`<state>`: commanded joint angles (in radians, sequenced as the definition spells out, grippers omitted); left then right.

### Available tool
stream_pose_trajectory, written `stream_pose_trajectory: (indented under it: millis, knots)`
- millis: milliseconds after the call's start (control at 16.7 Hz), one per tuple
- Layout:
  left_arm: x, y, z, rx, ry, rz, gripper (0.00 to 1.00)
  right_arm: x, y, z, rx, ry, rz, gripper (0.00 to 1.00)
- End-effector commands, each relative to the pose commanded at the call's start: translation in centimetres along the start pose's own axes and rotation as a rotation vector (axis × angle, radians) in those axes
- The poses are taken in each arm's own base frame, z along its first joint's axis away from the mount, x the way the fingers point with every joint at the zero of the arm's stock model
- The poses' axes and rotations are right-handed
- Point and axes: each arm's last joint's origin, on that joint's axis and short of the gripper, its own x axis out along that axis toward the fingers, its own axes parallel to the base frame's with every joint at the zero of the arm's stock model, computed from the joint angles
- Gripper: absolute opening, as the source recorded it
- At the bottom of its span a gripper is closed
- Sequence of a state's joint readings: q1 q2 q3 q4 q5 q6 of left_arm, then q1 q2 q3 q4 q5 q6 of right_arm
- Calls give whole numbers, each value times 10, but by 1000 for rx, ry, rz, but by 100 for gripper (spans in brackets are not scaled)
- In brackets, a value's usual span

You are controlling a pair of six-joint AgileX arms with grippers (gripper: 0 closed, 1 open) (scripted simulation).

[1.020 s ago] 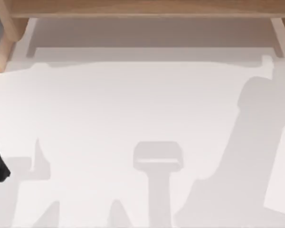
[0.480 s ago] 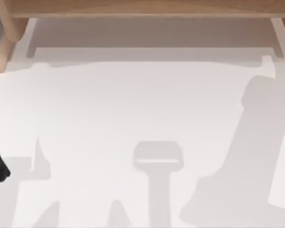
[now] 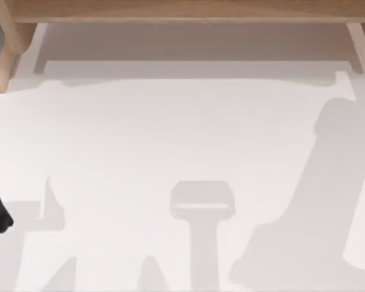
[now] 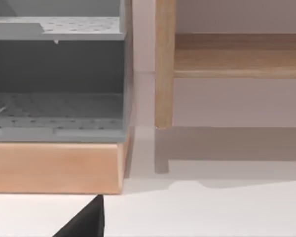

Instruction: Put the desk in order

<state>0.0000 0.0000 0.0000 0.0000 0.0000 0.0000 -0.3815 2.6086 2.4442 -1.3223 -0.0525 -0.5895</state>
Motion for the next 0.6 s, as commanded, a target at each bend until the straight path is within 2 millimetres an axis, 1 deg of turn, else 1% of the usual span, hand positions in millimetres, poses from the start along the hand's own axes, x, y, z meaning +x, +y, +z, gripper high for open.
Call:
stream_pose_trajectory:
  millis: [240,480,600]
  knots:
    - [0,0,0,0,0,0,100,6,0,0,-1,-4,-3,100]
    - [0,0,0,0,0,0,100,20,0,1,-1,1,1,100]
    - [0,0,0,0,0,0,100,20,0,1,-1,1,1,100]
